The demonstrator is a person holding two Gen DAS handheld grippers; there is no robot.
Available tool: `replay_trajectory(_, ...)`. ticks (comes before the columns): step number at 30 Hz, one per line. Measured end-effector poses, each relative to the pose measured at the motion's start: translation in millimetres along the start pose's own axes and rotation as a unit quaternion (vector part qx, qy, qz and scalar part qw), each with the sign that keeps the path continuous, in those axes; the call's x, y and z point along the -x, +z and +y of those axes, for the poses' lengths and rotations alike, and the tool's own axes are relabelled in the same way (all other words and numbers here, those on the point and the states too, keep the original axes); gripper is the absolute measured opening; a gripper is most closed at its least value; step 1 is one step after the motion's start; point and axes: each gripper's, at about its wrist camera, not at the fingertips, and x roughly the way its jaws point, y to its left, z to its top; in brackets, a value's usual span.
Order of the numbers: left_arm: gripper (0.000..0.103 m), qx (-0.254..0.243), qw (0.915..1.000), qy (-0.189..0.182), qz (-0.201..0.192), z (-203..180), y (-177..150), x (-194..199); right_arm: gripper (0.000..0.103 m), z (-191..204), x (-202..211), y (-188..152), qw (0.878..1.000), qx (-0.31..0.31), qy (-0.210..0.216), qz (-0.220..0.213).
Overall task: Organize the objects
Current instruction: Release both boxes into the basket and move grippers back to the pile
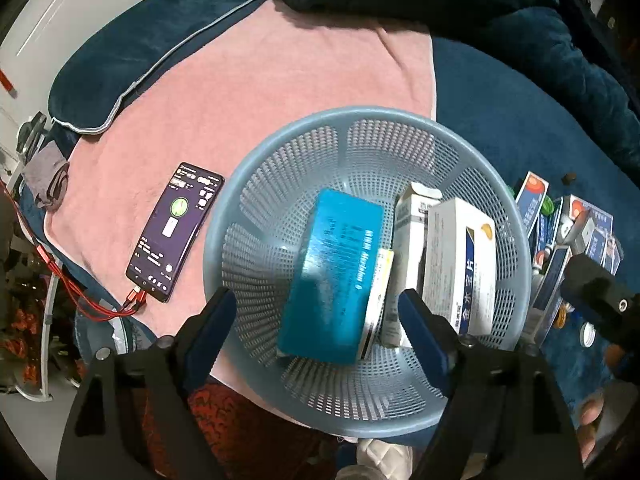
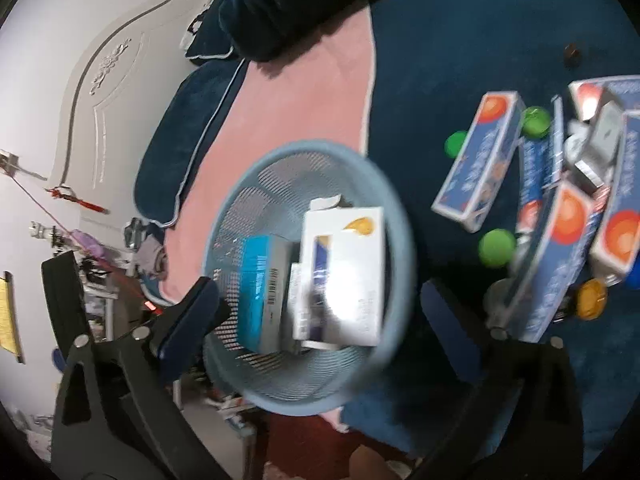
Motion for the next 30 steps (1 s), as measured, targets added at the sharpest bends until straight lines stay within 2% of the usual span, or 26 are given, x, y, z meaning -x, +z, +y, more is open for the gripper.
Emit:
replay_trajectory(3,0.085,-0.011,0.9999,0.004,0.001,-7.4,-1.0,1.3,0.103,-4.6,2.6,-1.0,1.000,0.006,-0.019,0.003)
replay_trajectory(30,0.086,-0.070,0.9975,-0.005,-0.007,-76.0,2.3,12.8,0.103,-48.0,42.6,-2.8,0.999,-0.025,-0.039,-0.014)
